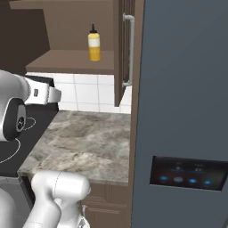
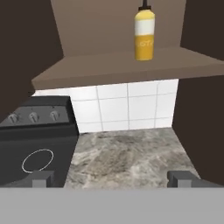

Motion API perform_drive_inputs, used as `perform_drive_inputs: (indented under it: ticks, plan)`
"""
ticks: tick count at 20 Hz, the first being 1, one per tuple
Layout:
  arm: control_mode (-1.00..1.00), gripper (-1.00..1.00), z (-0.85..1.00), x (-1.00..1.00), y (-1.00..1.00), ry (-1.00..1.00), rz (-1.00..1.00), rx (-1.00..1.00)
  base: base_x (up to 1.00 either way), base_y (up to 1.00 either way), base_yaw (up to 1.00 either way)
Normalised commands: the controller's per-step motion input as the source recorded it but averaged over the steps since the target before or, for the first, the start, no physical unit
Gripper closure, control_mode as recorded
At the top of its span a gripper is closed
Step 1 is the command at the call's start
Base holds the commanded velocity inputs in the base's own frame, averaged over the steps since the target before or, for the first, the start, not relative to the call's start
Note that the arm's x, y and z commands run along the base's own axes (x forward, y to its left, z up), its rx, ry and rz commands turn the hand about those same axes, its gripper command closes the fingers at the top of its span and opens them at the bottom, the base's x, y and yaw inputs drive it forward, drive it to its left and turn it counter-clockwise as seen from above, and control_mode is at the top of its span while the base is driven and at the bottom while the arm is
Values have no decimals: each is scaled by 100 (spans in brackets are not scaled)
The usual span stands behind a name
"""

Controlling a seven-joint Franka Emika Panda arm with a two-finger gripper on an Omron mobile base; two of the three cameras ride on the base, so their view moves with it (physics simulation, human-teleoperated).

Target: Move the mustard and mayonnaise from the cabinet to the dining counter.

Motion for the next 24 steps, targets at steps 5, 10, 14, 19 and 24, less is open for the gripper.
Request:
perform_drive_inputs:
  ticks: [5, 10, 14, 19, 24]
  plan:
    - [-100, -100, 36, 29, -6, 0, -5, -2, 0, 0, 0]
    - [-100, -100, 36, 21, -5, 2, -10, -1, 0, 0, 0]
    - [-100, -100, 32, 15, -10, 0, -5, -2, 0, 0, 0]
    - [-100, -100, 22, 8, -16, 0, -5, -7, 0, 0, 0]
    - [-100, -100, 19, 25, -21, 0, -6, -2, 0, 0, 0]
